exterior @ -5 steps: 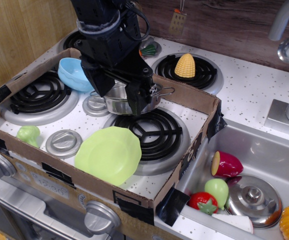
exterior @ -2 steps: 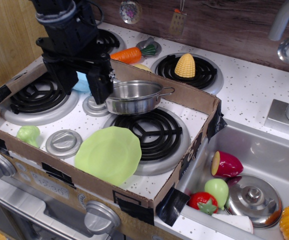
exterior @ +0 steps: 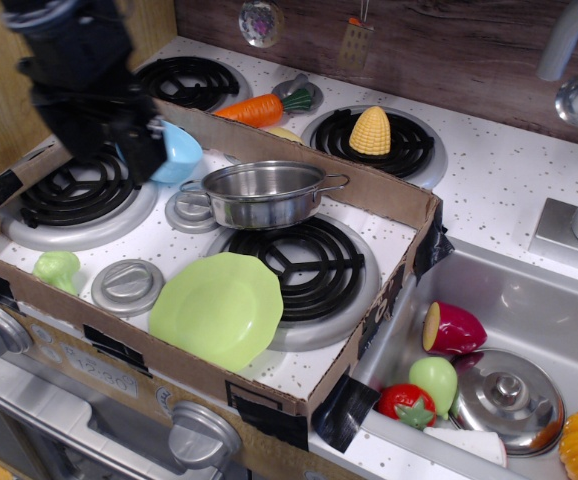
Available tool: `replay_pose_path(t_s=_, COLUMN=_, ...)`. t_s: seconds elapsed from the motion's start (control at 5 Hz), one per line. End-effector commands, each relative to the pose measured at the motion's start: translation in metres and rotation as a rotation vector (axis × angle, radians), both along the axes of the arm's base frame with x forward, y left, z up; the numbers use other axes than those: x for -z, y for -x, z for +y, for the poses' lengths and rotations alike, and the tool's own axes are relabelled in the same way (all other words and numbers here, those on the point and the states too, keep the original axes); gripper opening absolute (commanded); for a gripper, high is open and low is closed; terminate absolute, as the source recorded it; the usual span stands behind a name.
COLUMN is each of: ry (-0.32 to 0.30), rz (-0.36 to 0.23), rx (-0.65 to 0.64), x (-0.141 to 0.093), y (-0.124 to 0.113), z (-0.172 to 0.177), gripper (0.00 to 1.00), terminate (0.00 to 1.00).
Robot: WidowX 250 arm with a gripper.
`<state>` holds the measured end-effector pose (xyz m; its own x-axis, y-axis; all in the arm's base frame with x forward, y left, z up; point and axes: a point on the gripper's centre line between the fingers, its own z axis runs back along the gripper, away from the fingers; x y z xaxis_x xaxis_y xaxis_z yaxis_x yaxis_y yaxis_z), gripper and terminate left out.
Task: Put broccoli in pot
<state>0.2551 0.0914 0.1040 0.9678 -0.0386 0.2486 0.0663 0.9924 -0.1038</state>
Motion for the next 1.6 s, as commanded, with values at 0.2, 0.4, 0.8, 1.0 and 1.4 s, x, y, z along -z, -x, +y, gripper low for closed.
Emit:
replay_pose_path(t_s=0.2, ry=-0.023, rz=0.033, rx=-0.093, x=0.025, y=0.003, z=0.040, gripper=1.00, terminate=0.00)
replay_pose_path(t_s=0.4, ry=-0.047, rz=0.048, rx=-0.132, x=0.035, y=0.008, z=0.040, gripper=1.00, terminate=0.00)
replay_pose_path(t_s=0.8, ry=-0.050, rz=0.053, rx=-0.203, x=0.066, y=0.027, z=0.046, gripper=1.00, terminate=0.00)
replay_pose_path(t_s=1.0, ry=-0.075, rz=0.063, rx=-0.235, x=0.071, y=0.035, z=0.055, gripper=1.00, terminate=0.00)
replay_pose_path(t_s=1.4, ry=-0.087, rz=0.083, rx=-0.239, x=0.076, y=0.039, z=0.062, gripper=1.00, terminate=0.00)
